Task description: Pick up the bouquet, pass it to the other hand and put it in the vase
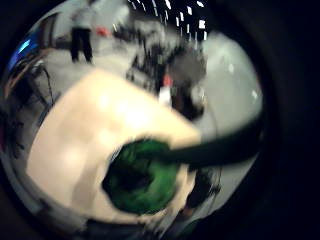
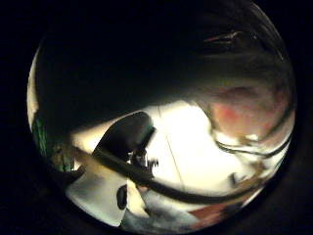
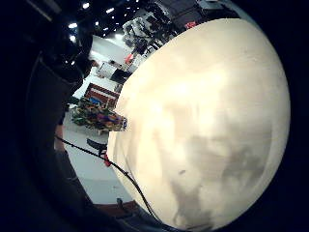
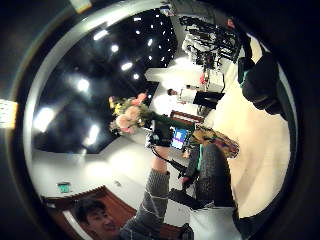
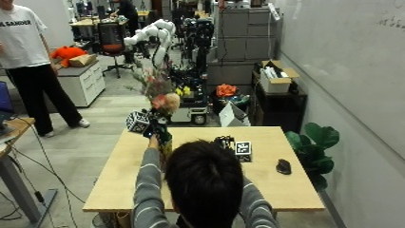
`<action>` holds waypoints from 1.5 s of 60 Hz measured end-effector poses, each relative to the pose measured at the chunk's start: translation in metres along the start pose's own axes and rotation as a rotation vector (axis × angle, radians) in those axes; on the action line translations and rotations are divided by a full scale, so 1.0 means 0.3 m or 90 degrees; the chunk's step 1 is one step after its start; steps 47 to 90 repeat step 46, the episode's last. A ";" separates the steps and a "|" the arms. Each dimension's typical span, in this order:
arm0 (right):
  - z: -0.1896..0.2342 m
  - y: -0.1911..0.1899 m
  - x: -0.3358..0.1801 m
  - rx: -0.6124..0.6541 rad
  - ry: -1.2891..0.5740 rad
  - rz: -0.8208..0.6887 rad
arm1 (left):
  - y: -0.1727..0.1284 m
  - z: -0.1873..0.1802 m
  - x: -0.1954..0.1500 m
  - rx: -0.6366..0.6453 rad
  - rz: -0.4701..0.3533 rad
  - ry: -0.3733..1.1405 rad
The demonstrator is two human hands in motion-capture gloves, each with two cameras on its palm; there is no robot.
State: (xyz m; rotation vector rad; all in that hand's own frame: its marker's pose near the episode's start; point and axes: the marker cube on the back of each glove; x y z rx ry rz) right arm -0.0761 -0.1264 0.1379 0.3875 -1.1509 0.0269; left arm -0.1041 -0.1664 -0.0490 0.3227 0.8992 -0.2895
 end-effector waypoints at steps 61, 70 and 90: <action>-0.187 0.129 0.019 0.044 0.125 0.040 | 0.217 -0.212 -0.304 0.088 -0.061 -0.021; -0.187 0.129 0.019 0.044 0.125 0.040 | 0.217 -0.212 -0.304 0.088 -0.061 -0.021; -0.187 0.129 0.019 0.044 0.125 0.040 | 0.217 -0.212 -0.304 0.088 -0.061 -0.021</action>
